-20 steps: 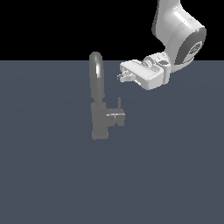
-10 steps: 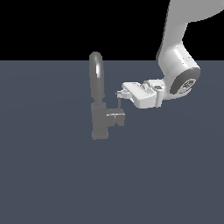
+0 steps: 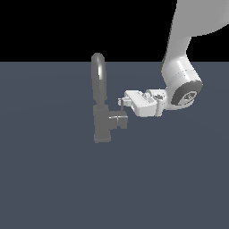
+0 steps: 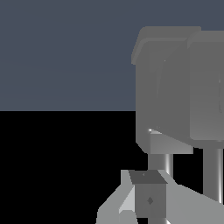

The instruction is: Turn on the faucet by rotating a designated handle.

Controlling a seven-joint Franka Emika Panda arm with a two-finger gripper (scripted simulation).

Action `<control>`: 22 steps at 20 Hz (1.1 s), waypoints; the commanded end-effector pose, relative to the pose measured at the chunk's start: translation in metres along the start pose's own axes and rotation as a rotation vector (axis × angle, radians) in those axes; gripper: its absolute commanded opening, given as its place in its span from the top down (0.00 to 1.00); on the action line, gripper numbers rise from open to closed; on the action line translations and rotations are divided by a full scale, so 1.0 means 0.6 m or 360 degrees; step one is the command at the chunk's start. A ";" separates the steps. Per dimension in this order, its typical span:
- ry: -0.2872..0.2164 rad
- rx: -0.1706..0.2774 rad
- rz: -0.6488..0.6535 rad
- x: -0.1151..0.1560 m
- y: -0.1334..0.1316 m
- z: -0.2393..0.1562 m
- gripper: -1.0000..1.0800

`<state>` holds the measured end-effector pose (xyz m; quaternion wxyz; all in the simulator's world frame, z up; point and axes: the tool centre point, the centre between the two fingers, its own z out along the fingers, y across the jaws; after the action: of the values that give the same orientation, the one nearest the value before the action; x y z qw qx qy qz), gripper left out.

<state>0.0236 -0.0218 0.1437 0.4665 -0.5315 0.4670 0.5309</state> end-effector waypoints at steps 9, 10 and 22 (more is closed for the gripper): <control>-0.0001 0.0001 0.0000 -0.007 0.032 0.000 1.00; -0.0001 0.0001 0.0000 -0.008 0.036 0.000 1.00; 0.0008 0.0009 -0.0018 -0.018 0.073 0.001 1.00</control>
<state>-0.0166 -0.0263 0.1568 0.4705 -0.5352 0.4662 0.5242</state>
